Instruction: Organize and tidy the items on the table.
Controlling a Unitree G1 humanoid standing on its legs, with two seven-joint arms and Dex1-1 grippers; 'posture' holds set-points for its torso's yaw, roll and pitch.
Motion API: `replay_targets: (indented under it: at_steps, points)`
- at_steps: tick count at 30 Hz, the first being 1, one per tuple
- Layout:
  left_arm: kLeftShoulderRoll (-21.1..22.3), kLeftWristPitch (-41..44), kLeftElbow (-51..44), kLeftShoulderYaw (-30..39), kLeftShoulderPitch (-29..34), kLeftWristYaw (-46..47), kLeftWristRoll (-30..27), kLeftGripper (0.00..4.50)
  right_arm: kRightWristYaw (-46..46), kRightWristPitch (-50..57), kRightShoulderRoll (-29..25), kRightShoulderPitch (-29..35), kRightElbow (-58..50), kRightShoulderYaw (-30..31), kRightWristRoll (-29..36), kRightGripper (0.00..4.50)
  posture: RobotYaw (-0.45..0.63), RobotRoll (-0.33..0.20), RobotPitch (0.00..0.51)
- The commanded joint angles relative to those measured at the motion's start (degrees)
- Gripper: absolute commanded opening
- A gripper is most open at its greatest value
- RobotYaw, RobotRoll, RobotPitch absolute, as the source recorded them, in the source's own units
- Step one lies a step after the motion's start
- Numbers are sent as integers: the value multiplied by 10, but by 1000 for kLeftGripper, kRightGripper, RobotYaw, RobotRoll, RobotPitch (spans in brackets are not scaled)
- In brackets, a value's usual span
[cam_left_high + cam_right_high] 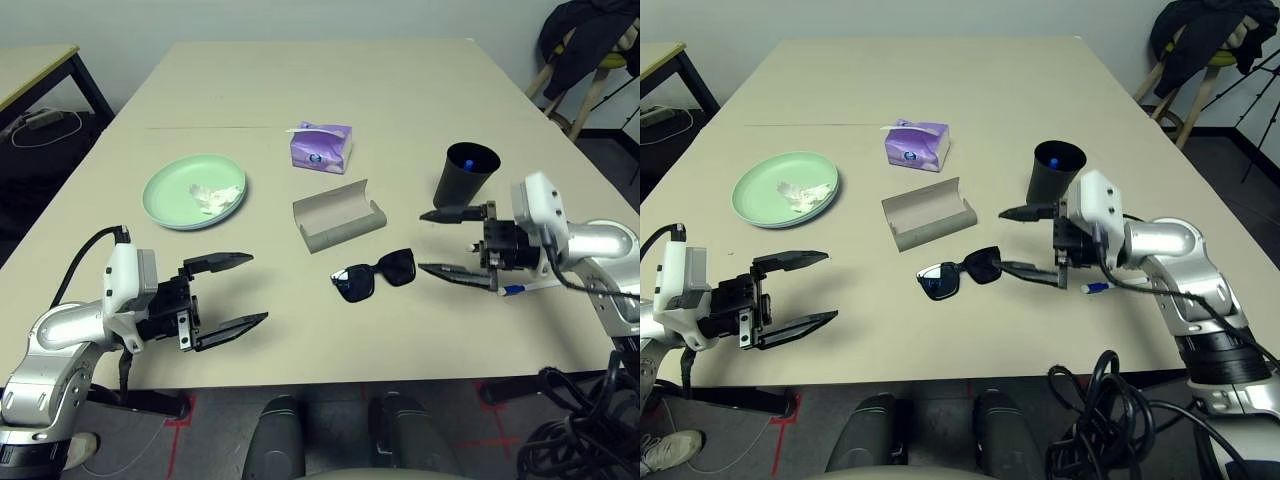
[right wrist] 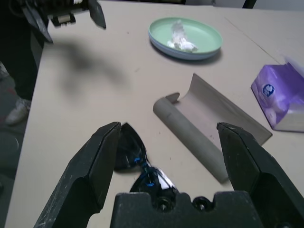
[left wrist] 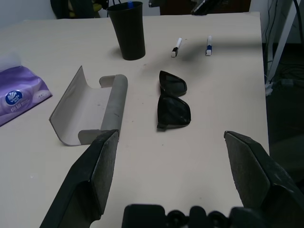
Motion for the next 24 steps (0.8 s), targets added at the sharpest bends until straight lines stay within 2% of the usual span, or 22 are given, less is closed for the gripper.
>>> replay_targets:
  at_steps: [1,5,8,12,19,24]
  points:
    - [-5,-5,-5,-14,1,7,7,4483,-27,110,-32,-37,-10,32,-20,4500,130,0,94]
    - [-8,-3,-9,-19,0,14,5,4483,4,181,-65,-90,-13,92,-45,4500,135,0,100]
    - [-12,-4,-11,-24,-2,22,6,4483,26,171,-58,-123,0,110,-51,4500,144,0,103]
    - [-17,-4,-15,-30,-2,32,7,4483,11,131,-50,-138,-7,124,-92,4500,154,0,103]
    - [-29,-7,-25,-40,-1,53,14,4483,43,98,-44,-200,15,221,-195,4500,166,0,102]
    - [-34,-6,-30,-47,-2,63,18,4483,58,-10,-35,-224,46,256,-258,4500,176,0,103]
